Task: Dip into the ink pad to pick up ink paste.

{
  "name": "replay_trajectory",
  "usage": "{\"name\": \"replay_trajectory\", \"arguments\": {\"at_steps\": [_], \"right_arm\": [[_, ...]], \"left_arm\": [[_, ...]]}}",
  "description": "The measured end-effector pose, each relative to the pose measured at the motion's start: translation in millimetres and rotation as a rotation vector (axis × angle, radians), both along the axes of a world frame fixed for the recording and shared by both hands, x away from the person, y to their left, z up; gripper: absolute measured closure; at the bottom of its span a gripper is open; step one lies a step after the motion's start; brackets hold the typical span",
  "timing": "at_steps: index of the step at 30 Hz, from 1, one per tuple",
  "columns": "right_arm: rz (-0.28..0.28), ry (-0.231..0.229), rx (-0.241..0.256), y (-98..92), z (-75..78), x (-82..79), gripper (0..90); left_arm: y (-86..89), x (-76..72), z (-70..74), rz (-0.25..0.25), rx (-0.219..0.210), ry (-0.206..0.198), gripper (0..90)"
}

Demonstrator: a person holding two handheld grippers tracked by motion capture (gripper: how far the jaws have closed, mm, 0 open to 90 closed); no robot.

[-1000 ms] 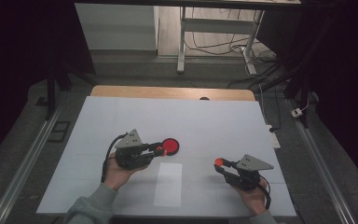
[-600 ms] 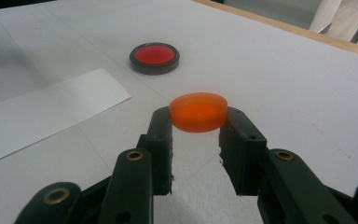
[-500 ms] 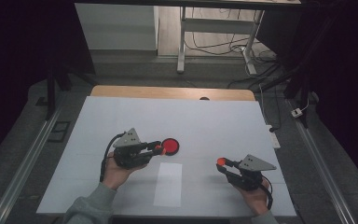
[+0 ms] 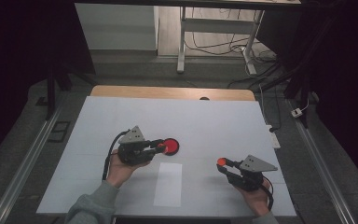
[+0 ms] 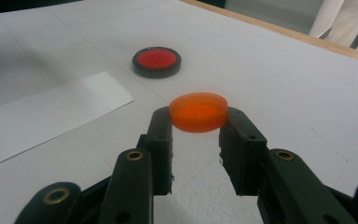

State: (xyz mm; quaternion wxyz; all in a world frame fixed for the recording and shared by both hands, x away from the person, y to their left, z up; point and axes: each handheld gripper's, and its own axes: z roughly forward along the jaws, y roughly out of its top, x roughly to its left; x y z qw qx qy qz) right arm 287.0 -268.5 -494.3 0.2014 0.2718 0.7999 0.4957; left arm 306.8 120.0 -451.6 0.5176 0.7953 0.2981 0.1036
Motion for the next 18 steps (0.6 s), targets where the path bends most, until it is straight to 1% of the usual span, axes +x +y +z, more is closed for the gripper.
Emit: {"name": "replay_trajectory", "arguments": {"at_steps": [4, 6, 8, 10, 12, 13, 18], "right_arm": [[-0.009, 0.006, 0.005, -2.9, -0.9, 0.6, 64.8], [-0.008, 0.002, 0.004, -3.5, -1.1, 0.7, 64.8], [-0.010, 0.007, 0.006, -4.3, -1.6, 0.5, 64.8], [-0.015, 0.011, 0.006, -4.9, -2.2, 0.2, 64.8], [-0.015, 0.008, 0.010, -5.1, -2.1, 0.0, 64.8], [-0.014, 0.007, 0.004, -5.4, -1.6, 0.0, 64.8], [-0.017, 0.001, 0.001, -5.3, -0.7, -0.7, 64.8]], "left_arm": [[-3.5, 6.9, -1.7, 0.005, 0.021, -0.003, 72.3], [-3.6, 8.3, -1.4, 0.003, 0.023, -0.003, 72.3], [-2.5, 8.3, 0.1, 0.006, 0.031, -0.012, 72.3], [-2.0, 8.9, 0.4, 0.008, 0.028, -0.010, 72.3], [-3.1, 10.6, -1.4, 0.007, 0.040, -0.007, 72.3], [-4.2, 11.9, -2.5, 0.010, 0.045, -0.006, 72.2], [-9.0, 21.3, -7.7, 0.010, 0.059, 0.002, 72.3]]}}
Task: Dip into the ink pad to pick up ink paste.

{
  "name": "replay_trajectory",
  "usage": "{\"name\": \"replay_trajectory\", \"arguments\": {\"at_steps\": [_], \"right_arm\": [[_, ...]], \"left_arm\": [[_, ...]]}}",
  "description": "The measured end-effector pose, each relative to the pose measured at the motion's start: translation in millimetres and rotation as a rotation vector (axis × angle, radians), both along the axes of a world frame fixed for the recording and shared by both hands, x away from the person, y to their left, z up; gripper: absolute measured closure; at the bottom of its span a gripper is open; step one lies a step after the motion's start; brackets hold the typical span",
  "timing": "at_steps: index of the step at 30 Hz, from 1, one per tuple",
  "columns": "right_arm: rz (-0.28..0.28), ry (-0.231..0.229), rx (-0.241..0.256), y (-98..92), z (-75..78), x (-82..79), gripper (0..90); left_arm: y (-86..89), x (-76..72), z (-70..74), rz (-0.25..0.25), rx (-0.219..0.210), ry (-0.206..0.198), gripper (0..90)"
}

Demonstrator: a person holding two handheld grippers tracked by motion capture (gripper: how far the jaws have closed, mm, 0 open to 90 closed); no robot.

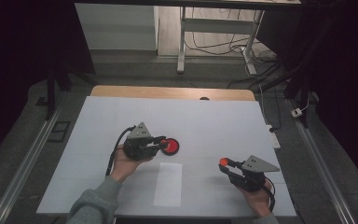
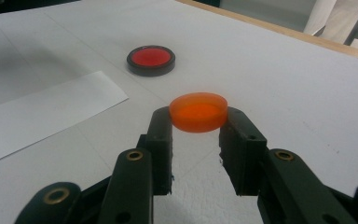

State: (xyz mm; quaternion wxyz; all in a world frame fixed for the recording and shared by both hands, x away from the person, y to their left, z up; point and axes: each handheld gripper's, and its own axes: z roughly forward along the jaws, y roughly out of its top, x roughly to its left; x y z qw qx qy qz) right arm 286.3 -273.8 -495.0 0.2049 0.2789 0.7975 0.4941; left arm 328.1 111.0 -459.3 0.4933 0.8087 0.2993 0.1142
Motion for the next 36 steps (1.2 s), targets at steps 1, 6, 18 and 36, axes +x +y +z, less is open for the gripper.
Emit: {"name": "replay_trajectory", "arguments": {"at_steps": [1, 6, 18, 36], "right_arm": [[0.000, 0.000, 0.000, -0.1, -0.1, 0.1, 64.8], [-0.001, 0.010, -0.003, 0.3, -2.1, 1.0, 64.8], [0.008, 0.010, -0.004, 3.7, -3.3, 0.7, 64.7], [0.008, 0.015, -0.010, 4.2, -4.0, 0.3, 64.8]], "left_arm": [[-0.7, 2.4, -1.2, 0.001, 0.001, 0.003, 72.3], [-6.4, 13.4, -6.7, -0.001, 0.006, 0.018, 72.3], [-12.9, 23.9, -8.6, 0.007, 0.027, 0.009, 72.3], [-16.6, 42.0, -27.8, 0.030, 0.069, 0.054, 72.3]]}}
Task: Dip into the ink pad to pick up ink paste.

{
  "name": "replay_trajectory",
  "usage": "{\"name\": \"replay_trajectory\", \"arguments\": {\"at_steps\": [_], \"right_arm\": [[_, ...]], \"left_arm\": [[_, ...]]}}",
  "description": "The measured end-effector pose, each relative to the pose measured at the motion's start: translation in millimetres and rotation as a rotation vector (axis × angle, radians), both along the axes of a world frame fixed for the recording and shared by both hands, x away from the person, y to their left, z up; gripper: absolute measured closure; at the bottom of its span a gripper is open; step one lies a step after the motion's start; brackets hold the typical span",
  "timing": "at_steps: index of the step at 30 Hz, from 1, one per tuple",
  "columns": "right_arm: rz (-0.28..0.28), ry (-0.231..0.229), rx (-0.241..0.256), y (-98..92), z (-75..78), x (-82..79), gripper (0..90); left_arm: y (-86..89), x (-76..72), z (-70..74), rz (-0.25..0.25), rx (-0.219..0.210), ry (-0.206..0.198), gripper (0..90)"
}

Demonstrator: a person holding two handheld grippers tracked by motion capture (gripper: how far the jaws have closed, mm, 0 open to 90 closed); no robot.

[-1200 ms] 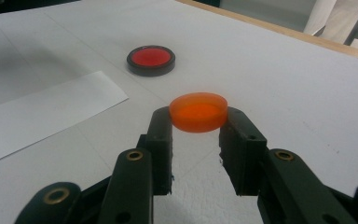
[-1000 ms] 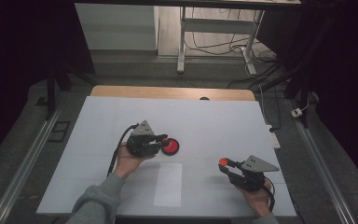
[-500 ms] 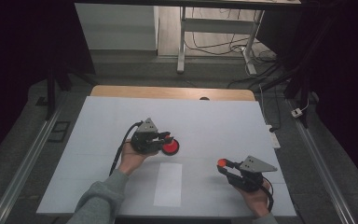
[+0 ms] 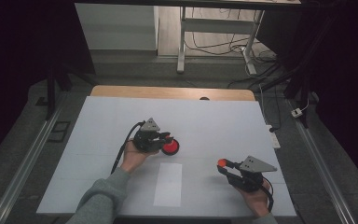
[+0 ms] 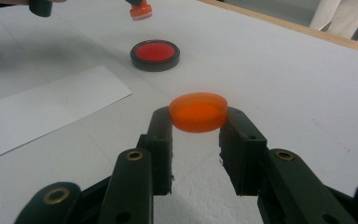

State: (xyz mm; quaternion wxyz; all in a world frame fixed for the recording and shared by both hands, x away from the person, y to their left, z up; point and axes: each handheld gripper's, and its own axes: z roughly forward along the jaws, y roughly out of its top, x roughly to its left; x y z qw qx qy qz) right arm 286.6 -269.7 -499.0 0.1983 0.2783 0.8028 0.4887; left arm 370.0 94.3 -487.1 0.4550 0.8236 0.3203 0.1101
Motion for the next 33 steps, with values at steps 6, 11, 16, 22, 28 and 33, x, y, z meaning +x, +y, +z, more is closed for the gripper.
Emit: {"name": "replay_trajectory", "arguments": {"at_steps": [6, 11, 16, 22, 28, 33], "right_arm": [[0.002, 0.000, -0.003, 0.4, -0.8, 0.4, 64.8], [0.001, -0.001, -0.008, 1.1, -0.7, 0.2, 64.8], [0.003, 0.001, -0.004, 0.9, -1.1, 0.6, 64.7], [0.003, 0.001, -0.004, 1.0, -1.2, 0.6, 64.8], [0.002, 0.005, -0.004, 1.1, -1.4, 0.6, 64.8], [0.002, 0.005, -0.005, 0.9, -1.4, 0.6, 64.7]], "left_arm": [[-3.7, 5.2, -6.3, 0.004, 0.013, 0.009, 72.4], [-5.4, 8.2, -11.1, 0.011, 0.027, 0.022, 72.4], [-5.3, 10.1, -13.6, 0.016, 0.037, 0.023, 72.4], [-6.4, 13.7, -19.2, 0.016, 0.046, 0.036, 72.3], [-8.5, 15.7, -22.4, 0.012, 0.053, 0.041, 72.3], [-8.8, 16.7, -23.9, 0.012, 0.060, 0.046, 72.4]]}}
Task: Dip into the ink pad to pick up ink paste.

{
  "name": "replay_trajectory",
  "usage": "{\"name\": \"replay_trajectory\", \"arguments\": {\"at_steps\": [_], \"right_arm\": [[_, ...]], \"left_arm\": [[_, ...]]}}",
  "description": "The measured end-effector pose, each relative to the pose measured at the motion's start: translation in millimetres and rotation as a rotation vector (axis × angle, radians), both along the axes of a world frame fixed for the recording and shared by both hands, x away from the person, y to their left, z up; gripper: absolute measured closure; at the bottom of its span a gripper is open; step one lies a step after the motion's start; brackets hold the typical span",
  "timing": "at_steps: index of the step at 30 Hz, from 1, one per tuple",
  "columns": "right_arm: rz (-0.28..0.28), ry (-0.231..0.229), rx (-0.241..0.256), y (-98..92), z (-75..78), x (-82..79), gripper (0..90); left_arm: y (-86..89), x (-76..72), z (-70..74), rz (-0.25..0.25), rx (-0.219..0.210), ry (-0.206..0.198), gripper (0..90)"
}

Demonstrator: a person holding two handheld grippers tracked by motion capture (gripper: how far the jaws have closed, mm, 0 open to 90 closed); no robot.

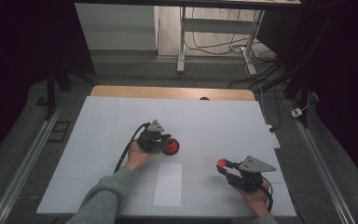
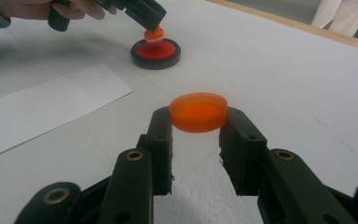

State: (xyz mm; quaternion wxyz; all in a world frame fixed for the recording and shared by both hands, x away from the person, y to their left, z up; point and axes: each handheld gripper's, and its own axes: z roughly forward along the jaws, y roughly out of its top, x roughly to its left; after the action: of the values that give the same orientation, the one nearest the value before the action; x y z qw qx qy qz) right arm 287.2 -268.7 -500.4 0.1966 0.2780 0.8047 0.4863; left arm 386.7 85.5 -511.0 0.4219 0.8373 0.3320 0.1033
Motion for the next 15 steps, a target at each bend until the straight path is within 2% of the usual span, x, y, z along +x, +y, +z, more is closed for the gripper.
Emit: {"name": "replay_trajectory", "arguments": {"at_steps": [15], "right_arm": [[0.001, -0.003, -0.001, -0.4, 0.2, 0.0, 64.8]], "left_arm": [[-4.2, 1.7, -7.3, 0.003, 0.035, 0.005, 72.4]]}}
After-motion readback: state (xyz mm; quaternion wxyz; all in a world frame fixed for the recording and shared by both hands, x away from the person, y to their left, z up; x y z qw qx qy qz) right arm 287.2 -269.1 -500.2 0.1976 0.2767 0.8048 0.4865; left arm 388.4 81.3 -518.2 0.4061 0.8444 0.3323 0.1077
